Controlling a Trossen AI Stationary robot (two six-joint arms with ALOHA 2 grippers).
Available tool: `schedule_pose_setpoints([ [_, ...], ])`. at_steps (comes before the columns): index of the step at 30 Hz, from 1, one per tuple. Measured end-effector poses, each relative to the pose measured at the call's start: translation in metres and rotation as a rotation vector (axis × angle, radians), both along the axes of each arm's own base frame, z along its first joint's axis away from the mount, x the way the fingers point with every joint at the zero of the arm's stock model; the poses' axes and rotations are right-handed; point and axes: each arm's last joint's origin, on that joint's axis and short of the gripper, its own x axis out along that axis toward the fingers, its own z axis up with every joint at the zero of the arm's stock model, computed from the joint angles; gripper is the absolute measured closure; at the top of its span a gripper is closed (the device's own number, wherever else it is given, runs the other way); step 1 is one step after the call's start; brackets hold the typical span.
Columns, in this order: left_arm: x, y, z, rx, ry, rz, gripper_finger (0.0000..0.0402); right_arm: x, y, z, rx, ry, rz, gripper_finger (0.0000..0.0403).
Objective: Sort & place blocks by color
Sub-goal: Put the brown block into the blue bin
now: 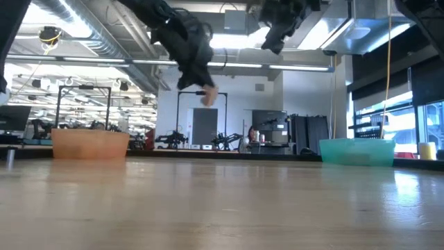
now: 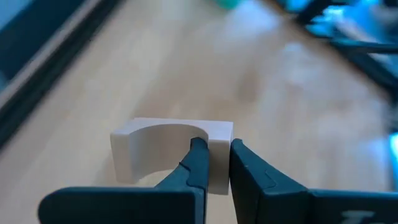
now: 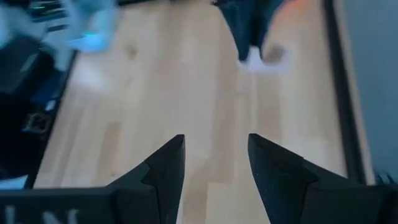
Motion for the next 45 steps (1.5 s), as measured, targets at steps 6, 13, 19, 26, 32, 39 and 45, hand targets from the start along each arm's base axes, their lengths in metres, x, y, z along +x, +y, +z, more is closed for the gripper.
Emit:
schedule_pose_setpoints([
  [6,0.004,-0.012,0.015,-0.045,-0.213,-0.286,0.0373,0.007,0.003,-0.003,-0.016,-0.076,0.118,0.0227],
  [13,0.011,-0.021,0.022,-0.082,-0.360,-0.461,0.0373,0.028,0.009,-0.014,-0.012,-0.075,0.166,0.0227],
  [19,0.017,-0.024,0.031,-0.111,-0.462,-0.539,0.0373,0.047,0.023,-0.022,-0.021,-0.061,0.222,0.0228],
  [26,0.020,-0.026,0.035,-0.168,-0.496,-0.560,0.0373,0.065,0.040,-0.023,-0.175,-0.006,0.236,0.0228],
  [32,0.021,-0.027,0.035,-0.173,-0.493,-0.555,0.0373,0.077,0.058,-0.023,-0.202,-0.032,0.305,0.0228],
  [39,0.021,-0.026,0.035,-0.177,-0.487,-0.535,0.0373,0.084,0.072,-0.022,-0.232,-0.049,0.365,0.0228],
  [45,0.022,-0.025,0.039,-0.144,-0.514,-0.542,0.0373,0.090,0.084,-0.023,-0.249,-0.035,0.385,0.0228],
])
